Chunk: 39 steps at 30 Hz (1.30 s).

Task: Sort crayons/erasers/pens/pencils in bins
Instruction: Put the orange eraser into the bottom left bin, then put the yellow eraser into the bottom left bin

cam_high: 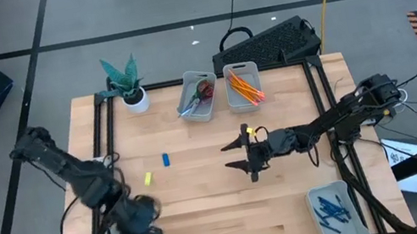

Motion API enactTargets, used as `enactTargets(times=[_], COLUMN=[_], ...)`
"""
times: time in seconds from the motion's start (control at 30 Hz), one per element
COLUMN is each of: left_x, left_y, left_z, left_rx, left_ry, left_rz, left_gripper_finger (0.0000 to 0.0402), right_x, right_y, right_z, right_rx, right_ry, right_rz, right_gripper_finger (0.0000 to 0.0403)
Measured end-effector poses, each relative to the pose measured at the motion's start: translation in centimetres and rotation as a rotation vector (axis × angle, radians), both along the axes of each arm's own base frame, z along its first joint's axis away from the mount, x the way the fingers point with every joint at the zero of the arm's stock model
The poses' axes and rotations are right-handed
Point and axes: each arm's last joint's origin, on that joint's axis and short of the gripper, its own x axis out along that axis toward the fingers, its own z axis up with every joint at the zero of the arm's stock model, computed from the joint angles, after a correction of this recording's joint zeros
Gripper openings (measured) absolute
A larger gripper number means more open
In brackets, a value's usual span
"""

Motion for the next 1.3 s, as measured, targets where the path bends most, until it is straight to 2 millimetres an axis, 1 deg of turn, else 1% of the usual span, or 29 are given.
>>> enactTargets(times=[0.03,0.1,0.2,0.3,0.47,0.57,0.63,0.73,0.8,0.9,1.0,1.03,1.1,1.17,1.23,1.3], left_x=[-0.6,-1.7,-2.5,-3.1,-3.9,-4.2,-4.2,-4.2,-4.2,-4.2,-4.2,-4.2,-4.0,-3.6,-3.0,-2.3], left_y=[-0.7,-1.6,-2.1,-2.0,-1.3,-1.1,-1.1,-1.2,-1.3,-1.2,-0.3,0.2,1.6,3.3,5.1,7.0], left_z=[0.0,-0.8,-3.2,-6.0,-10.2,-12.0,-12.5,-12.4,-11.6,-9.0,-6.2,-5.5,-4.9,-4.7,-5.1,-6.2], left_rx=[-0.009,0.008,0.066,0.119,0.101,0.081,0.063,0.032,-0.01,-0.011,0.064,0.099,0.21,0.379,0.553,0.676], left_ry=[0.058,0.143,0.24,0.292,0.436,0.452,0.438,0.451,0.477,0.486,0.412,0.393,0.315,0.188,0.093,0.068], left_rz=[0.029,0.067,0.07,-0.002,-0.095,-0.107,-0.113,-0.134,-0.165,-0.161,-0.104,-0.078,-0.027,0.032,0.089,0.127], left_gripper_finger=[0.0012,0.0012,0.0016,0.0018,0.0019,0.0043,0.0071,0.0124,0.0158,0.0192,0.0202,0.0203,0.0204,0.0204,0.0204,0.0205], right_x=[0.0,0.0,0.0,-0.1,-0.1,-0.1,-0.1,-0.1,-0.1,-0.2,-0.4,-0.5,-0.7,-1.0,-1.4,-1.7], right_y=[-0.1,-0.2,-0.1,-0.1,-0.1,-0.1,-0.1,-0.1,-0.1,-0.3,-0.8,-0.9,-1.1,-1.2,-1.2,-1.2], right_z=[0.0,0.1,-0.1,-0.5,-0.7,-0.7,-0.7,-0.7,-0.7,-0.9,-1.2,-1.4,-1.6,-1.9,-2.1,-2.4], right_rx=[-0.005,-0.018,-0.022,-0.026,-0.016,-0.009,-0.009,-0.023,-0.038,-0.073,-0.071,-0.067,-0.064,-0.055,-0.032,-0.008], right_ry=[-0.006,-0.011,0.005,0.045,0.064,0.066,0.066,0.066,0.071,0.081,0.094,0.096,0.09,0.076,0.062,0.063], right_rz=[-0.001,-0.001,0.017,0.028,0.024,0.02,0.019,0.019,0.008,-0.024,-0.039,-0.042,-0.048,-0.051,-0.054,-0.058], right_gripper_finger=[0.0239,0.0239,0.0238,0.0238,0.0238,0.0238,0.0238,0.0238,0.0238,0.0238,0.0238,0.0238,0.0238,0.0238,0.0238,0.0238])
